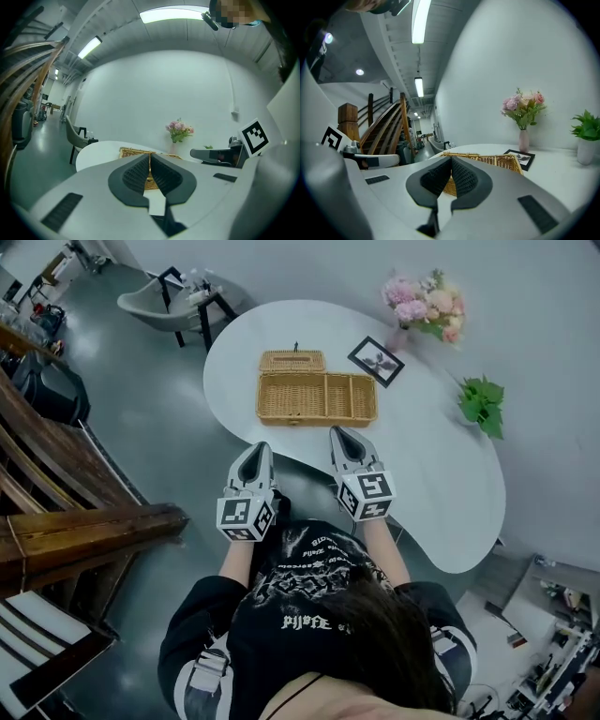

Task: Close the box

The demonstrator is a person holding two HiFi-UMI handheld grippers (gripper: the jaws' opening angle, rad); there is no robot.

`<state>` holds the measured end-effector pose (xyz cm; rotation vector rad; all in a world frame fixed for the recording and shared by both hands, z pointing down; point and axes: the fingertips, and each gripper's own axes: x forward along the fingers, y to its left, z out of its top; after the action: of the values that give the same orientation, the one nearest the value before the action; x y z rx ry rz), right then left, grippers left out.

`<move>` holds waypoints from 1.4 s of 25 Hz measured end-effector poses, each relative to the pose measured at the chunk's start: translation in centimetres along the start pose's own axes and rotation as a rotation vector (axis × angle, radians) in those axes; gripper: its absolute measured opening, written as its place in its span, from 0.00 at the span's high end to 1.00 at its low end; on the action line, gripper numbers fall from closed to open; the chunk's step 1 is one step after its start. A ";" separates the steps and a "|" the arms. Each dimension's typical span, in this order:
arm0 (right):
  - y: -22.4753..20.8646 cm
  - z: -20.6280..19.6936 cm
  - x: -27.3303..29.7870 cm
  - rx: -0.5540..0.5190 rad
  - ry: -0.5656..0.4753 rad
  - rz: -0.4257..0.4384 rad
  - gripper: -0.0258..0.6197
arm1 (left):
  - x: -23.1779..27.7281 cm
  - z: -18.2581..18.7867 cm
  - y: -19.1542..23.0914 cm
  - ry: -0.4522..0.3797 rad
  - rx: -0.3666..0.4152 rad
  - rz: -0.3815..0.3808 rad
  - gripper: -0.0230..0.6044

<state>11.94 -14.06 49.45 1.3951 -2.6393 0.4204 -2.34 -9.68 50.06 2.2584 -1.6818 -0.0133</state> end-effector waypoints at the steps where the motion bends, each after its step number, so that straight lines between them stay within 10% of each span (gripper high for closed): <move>1: 0.0 0.2 0.7 -0.005 0.001 -0.004 0.92 | 0.5 0.2 0.6 -0.001 -0.001 -0.005 0.92; 35: -2.4 5.7 17.4 0.177 0.132 -0.193 0.92 | 12.6 6.7 15.8 0.034 -0.044 -0.227 0.92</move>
<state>4.13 -30.78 48.65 1.5950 -2.3853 0.7094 -14.55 -27.13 50.15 2.3898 -1.3862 -0.0630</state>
